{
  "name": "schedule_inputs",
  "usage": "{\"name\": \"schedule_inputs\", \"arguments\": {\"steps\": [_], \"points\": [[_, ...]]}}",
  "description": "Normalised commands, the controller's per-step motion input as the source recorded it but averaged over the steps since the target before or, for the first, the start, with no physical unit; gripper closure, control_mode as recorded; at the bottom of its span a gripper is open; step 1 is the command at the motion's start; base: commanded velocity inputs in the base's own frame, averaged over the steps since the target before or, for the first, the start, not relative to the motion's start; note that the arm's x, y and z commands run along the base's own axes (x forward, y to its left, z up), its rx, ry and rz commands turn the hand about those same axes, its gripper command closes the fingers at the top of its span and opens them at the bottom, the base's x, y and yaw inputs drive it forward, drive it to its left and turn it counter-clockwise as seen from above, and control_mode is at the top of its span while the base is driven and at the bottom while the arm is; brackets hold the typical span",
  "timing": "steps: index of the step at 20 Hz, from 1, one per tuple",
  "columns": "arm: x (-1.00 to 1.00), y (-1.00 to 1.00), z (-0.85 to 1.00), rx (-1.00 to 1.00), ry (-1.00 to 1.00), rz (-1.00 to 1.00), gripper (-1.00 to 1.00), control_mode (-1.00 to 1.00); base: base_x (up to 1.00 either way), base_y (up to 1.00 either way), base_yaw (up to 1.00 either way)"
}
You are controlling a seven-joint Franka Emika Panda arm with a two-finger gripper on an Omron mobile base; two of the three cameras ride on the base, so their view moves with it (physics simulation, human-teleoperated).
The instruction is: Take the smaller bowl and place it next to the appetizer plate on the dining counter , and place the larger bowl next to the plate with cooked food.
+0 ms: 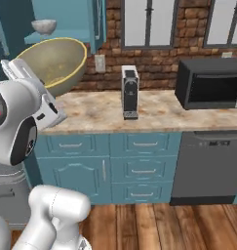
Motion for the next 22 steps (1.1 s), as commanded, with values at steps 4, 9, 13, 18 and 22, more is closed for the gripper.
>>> {"name": "schedule_inputs", "arguments": {"steps": [4, 9, 13, 18, 22], "points": [[0.0, 0.0, 0.0, 0.0, 0.0, 0.0, 1.0, 1.0, -0.31, -0.06, -0.56], [0.0, 0.0, 0.0, 0.0, 0.0, 0.0, 1.0, 1.0, -0.39, -0.12, -0.6], [0.0, 0.0, 0.0, 0.0, 0.0, 0.0, 1.0, 1.0, -0.33, -0.11, -0.65], [0.0, 0.0, 0.0, 0.0, 0.0, 0.0, 1.0, 1.0, -0.28, -0.03, -0.68], [0.0, 0.0, 0.0, 0.0, 0.0, 0.0, 1.0, 1.0, -0.29, -0.01, -0.68]]}}
